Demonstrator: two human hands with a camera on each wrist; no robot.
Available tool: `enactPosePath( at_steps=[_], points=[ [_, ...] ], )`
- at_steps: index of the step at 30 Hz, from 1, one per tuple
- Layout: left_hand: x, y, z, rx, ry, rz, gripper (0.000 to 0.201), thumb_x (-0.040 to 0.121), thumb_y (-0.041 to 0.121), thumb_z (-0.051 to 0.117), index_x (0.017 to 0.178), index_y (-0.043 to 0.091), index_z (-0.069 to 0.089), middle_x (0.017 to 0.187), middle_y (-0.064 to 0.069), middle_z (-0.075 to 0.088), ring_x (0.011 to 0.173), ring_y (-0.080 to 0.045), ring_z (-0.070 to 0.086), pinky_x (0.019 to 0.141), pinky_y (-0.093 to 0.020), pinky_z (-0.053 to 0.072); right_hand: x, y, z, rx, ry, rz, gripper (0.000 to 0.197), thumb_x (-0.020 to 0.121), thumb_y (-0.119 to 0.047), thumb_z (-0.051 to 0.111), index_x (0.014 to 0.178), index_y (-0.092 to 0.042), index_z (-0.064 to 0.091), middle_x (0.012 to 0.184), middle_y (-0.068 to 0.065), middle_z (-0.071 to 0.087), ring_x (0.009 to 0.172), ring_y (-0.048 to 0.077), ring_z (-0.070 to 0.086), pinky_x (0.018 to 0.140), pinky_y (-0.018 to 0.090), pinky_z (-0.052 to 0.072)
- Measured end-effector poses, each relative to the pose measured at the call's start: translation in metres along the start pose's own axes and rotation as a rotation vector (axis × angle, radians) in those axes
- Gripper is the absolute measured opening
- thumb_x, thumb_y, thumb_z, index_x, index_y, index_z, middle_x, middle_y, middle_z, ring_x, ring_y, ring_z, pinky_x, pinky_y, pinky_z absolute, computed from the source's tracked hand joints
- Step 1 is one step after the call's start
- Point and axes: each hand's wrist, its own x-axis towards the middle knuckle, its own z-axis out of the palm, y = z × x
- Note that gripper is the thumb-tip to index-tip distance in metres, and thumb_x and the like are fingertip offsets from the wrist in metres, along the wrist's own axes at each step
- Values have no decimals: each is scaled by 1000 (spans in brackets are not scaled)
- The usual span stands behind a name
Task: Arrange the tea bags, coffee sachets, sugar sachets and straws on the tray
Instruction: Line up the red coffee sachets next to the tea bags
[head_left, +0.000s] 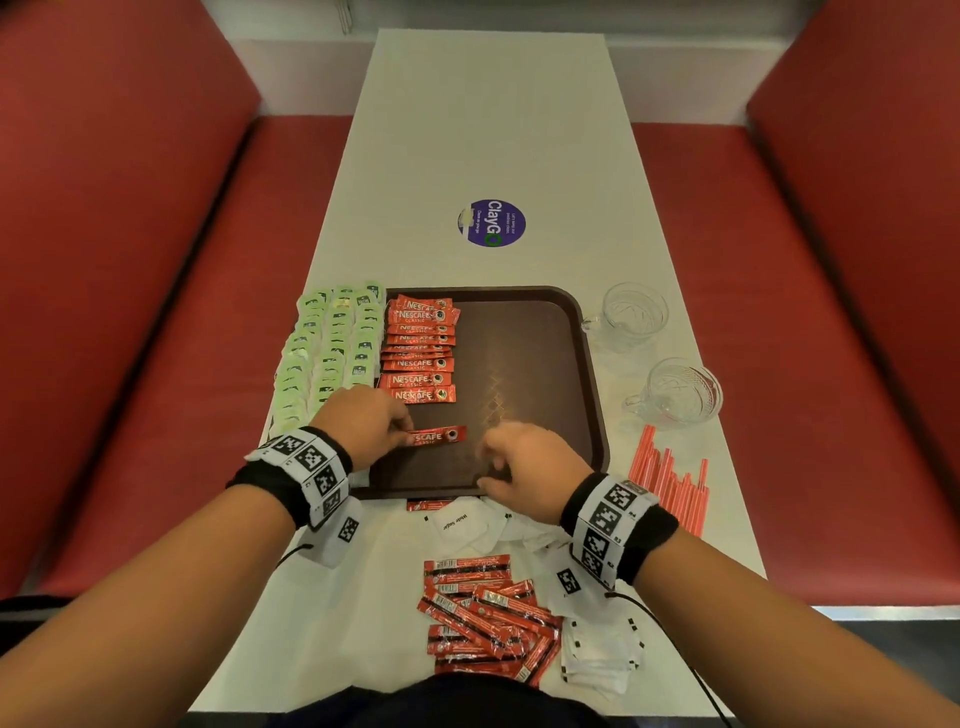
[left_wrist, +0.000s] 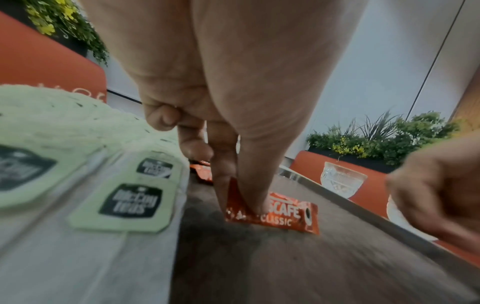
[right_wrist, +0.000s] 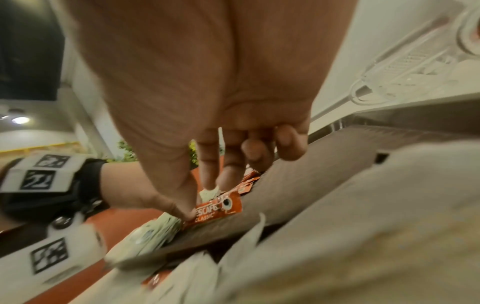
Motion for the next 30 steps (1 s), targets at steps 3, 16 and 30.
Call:
enactPosePath(
  at_steps=[3,16,30],
  points=[
    [0,-3,5,85,38,-29,20,87,48,67,100,35,73,94,13,68,94,-12,58,87,-37,50,-11,-12,7,-86,-153,-82,18,92,-38,63,102,-24,68,83,-11,60,77,11,55,73,29,47],
    [25,8,4,158,104,-63,14,89,42,66,103,40,70,107,7,67,106,-19,57,91,-39,46,-24,-39,37,-456,-362,-178,29,91,-42,64,97,-15,71,85,7,68,78,29,63,69,35,52],
    [-29,28,-3,-45,259,69,14,91,43,60,94,33,70,91,13,65,91,-13,55,83,-35,47,-29,-48,41,-422,-313,-134,9,90,-21,57,93,-15,62,87,9,65,74,29,59,69,35,53]
  ],
)
